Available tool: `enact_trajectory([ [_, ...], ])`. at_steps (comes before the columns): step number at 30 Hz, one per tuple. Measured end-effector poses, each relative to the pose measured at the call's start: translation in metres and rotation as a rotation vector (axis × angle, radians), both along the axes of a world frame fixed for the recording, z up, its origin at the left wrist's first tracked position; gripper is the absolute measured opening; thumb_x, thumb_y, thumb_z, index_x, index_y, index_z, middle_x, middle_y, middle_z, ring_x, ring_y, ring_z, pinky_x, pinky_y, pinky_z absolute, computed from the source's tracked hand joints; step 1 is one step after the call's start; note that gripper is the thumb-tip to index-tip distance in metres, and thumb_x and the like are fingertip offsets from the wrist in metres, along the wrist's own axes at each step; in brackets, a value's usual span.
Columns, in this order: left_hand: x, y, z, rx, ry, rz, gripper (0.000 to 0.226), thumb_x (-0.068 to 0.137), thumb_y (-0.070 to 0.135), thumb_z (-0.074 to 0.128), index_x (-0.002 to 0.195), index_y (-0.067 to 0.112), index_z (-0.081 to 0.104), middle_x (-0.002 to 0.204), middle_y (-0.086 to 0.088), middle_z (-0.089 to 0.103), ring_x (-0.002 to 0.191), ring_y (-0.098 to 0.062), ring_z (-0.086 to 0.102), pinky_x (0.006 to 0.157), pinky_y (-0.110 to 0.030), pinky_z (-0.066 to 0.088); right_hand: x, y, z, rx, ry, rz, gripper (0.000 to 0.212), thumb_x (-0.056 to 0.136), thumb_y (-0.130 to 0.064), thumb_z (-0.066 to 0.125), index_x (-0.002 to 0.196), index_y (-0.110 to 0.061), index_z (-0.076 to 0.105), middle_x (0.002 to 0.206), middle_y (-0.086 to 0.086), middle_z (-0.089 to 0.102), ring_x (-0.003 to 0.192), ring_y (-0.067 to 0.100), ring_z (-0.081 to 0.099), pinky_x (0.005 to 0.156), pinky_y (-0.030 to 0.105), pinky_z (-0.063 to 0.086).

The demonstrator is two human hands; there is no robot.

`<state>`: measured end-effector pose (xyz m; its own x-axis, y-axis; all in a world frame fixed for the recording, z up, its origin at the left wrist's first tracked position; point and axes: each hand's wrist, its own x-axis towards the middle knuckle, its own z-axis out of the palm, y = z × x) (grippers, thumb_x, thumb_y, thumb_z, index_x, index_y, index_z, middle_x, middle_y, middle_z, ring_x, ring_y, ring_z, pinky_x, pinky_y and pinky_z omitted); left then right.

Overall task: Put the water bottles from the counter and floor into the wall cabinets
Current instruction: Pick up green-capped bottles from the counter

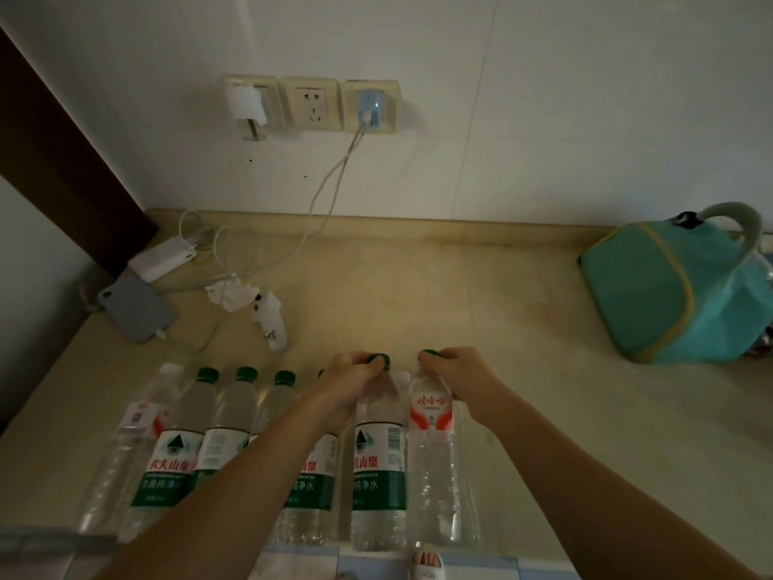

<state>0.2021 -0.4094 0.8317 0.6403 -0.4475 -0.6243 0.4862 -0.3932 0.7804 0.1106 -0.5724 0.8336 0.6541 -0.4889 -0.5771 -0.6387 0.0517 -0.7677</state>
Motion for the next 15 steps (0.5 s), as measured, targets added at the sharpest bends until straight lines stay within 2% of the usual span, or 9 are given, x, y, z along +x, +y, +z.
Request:
enact_trajectory([
  [2, 0.006, 0.0, 0.009, -0.091, 0.075, 0.059, 0.021, 0.101, 0.013, 0.055, 0.114, 0.0, 0.065, 0.094, -0.015, 0.074, 0.086, -0.026, 0.07, 0.079, -0.038, 0.058, 0.002, -0.004, 0.008, 0.065, -0.022, -0.03, 0.024, 0.092, -0.026, 0.07, 0.099, -0.003, 0.073, 0.097, 0.016, 0.074, 0.077, 0.022, 0.069, 0.075, 0.034, 0.057],
  [4, 0.016, -0.002, 0.022, -0.148, 0.076, 0.082, 0.02, 0.101, 0.012, 0.055, 0.113, 0.0, 0.065, 0.106, -0.023, 0.071, 0.095, -0.034, 0.069, 0.088, -0.045, 0.056, 0.006, -0.011, 0.018, 0.102, -0.054, -0.037, 0.022, 0.092, -0.025, 0.07, 0.101, -0.006, 0.074, 0.096, 0.014, 0.074, 0.083, 0.024, 0.069, 0.086, 0.043, 0.057],
  [6, 0.027, -0.005, 0.04, -0.176, 0.013, 0.09, 0.019, 0.099, 0.012, 0.058, 0.114, 0.002, 0.065, 0.112, -0.025, 0.07, 0.104, -0.038, 0.068, 0.097, -0.05, 0.053, 0.012, -0.017, 0.033, 0.113, -0.112, -0.043, 0.02, 0.093, -0.024, 0.07, 0.102, -0.007, 0.074, 0.088, 0.009, 0.073, 0.085, 0.024, 0.068, 0.089, 0.046, 0.056],
  [9, 0.046, -0.008, 0.069, -0.239, -0.141, 0.101, 0.016, 0.096, 0.014, 0.061, 0.11, 0.01, 0.067, 0.103, -0.018, 0.075, 0.101, -0.031, 0.072, 0.095, -0.046, 0.055, 0.024, -0.03, 0.06, 0.129, -0.241, -0.054, 0.018, 0.094, -0.022, 0.069, 0.105, -0.008, 0.072, 0.093, 0.008, 0.074, 0.087, 0.023, 0.068, 0.084, 0.043, 0.058],
  [12, 0.064, -0.009, 0.09, -0.266, -0.4, 0.1, 0.014, 0.098, 0.019, 0.06, 0.108, 0.023, 0.069, 0.096, -0.004, 0.077, 0.095, -0.018, 0.072, 0.087, -0.031, 0.056, 0.033, -0.043, 0.087, 0.057, -0.412, -0.068, 0.013, 0.094, -0.019, 0.068, 0.104, -0.013, 0.072, 0.098, 0.008, 0.074, 0.088, 0.021, 0.07, 0.082, 0.041, 0.059],
  [13, 0.067, -0.01, 0.094, -0.247, -0.503, 0.106, 0.014, 0.098, 0.022, 0.061, 0.106, 0.029, 0.068, 0.097, 0.001, 0.076, 0.096, -0.013, 0.071, 0.087, -0.026, 0.054, 0.036, -0.046, 0.094, 0.002, -0.478, -0.059, 0.01, 0.093, -0.017, 0.069, 0.102, -0.016, 0.073, 0.095, 0.006, 0.075, 0.087, 0.018, 0.069, 0.08, 0.038, 0.058],
  [15, 0.07, -0.013, 0.097, -0.212, -0.666, 0.12, 0.019, 0.096, 0.026, 0.063, 0.105, 0.042, 0.065, 0.102, 0.011, 0.073, 0.099, 0.001, 0.066, 0.085, -0.013, 0.049, 0.042, -0.049, 0.102, -0.168, -0.586, 0.0, 0.011, 0.091, -0.015, 0.072, 0.097, -0.025, 0.073, 0.092, -0.003, 0.076, 0.084, 0.009, 0.069, 0.073, 0.024, 0.055],
])
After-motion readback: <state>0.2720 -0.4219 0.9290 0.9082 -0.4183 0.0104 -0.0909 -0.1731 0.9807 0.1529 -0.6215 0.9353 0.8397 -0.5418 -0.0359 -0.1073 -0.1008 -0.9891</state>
